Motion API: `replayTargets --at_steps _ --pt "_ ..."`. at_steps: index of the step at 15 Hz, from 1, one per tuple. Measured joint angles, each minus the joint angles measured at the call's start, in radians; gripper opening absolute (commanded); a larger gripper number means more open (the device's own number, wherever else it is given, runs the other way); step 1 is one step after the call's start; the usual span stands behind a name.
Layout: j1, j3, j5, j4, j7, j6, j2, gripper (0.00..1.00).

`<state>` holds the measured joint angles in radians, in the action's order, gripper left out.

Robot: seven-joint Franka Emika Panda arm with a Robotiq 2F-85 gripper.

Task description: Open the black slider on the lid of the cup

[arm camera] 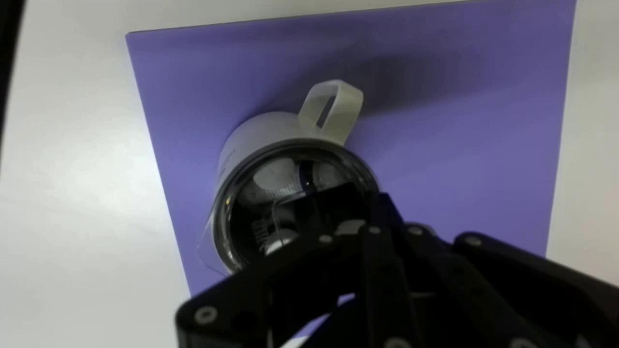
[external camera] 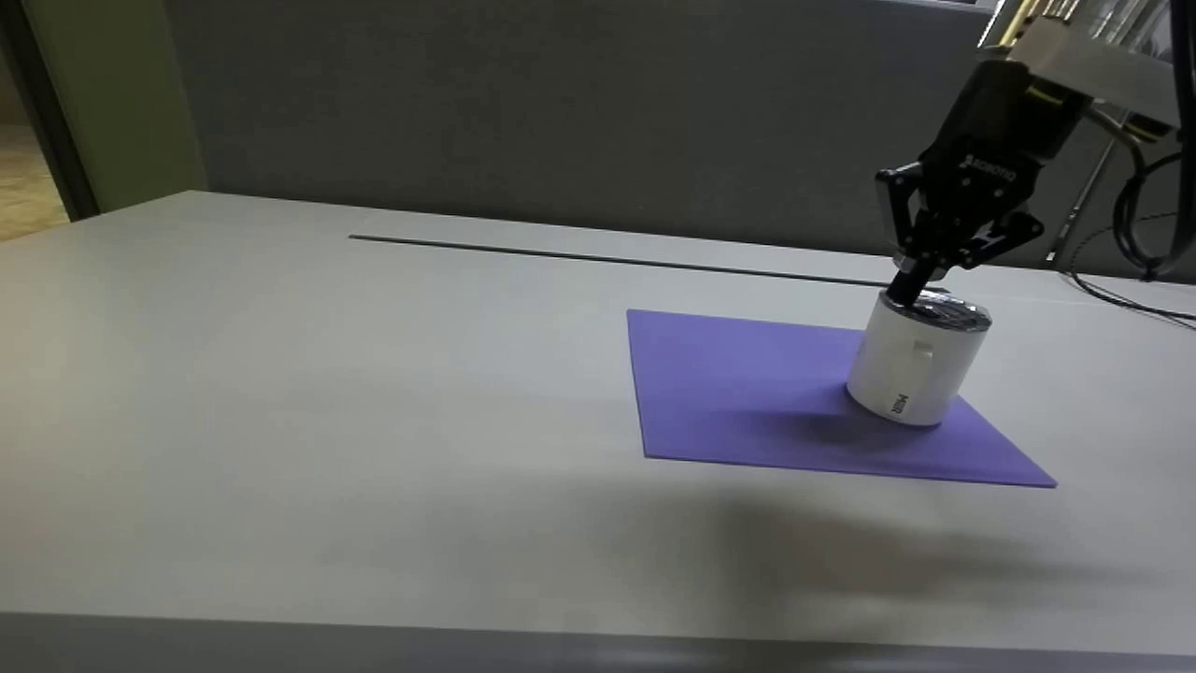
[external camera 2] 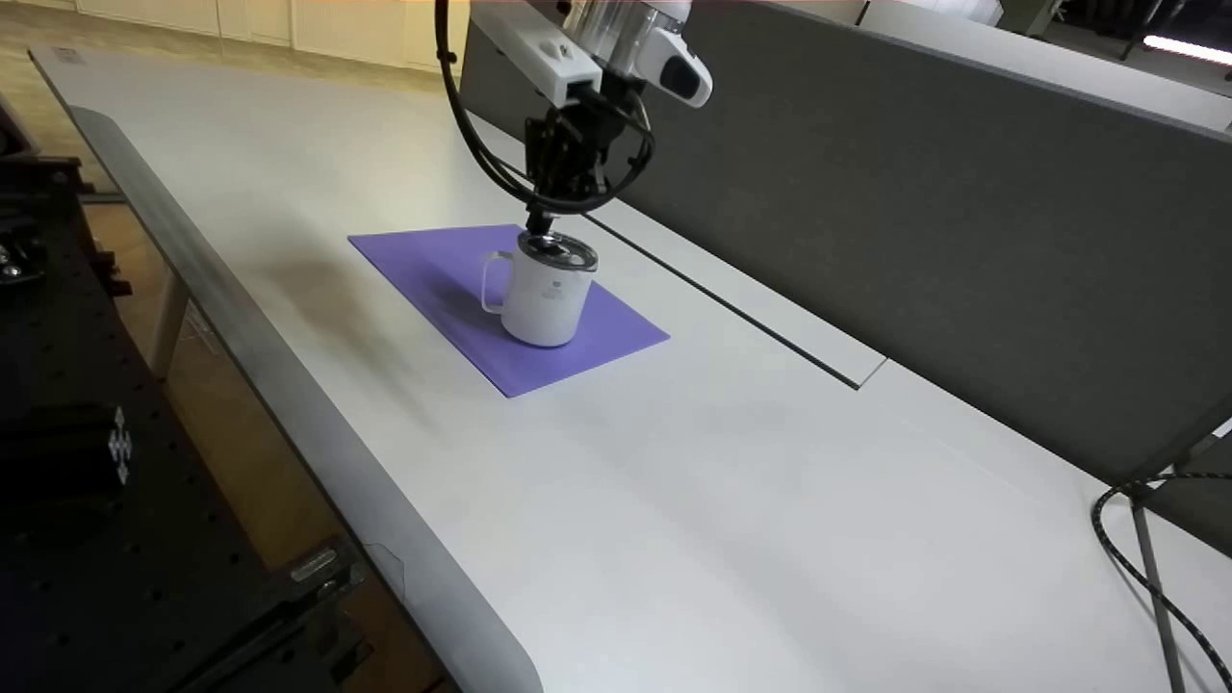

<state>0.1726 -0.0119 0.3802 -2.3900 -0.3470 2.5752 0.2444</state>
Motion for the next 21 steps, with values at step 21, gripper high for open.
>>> replayTargets --at_steps 21 --pt "0.007 0.021 -0.009 0.009 -0.002 -0.015 0.018 0.0"
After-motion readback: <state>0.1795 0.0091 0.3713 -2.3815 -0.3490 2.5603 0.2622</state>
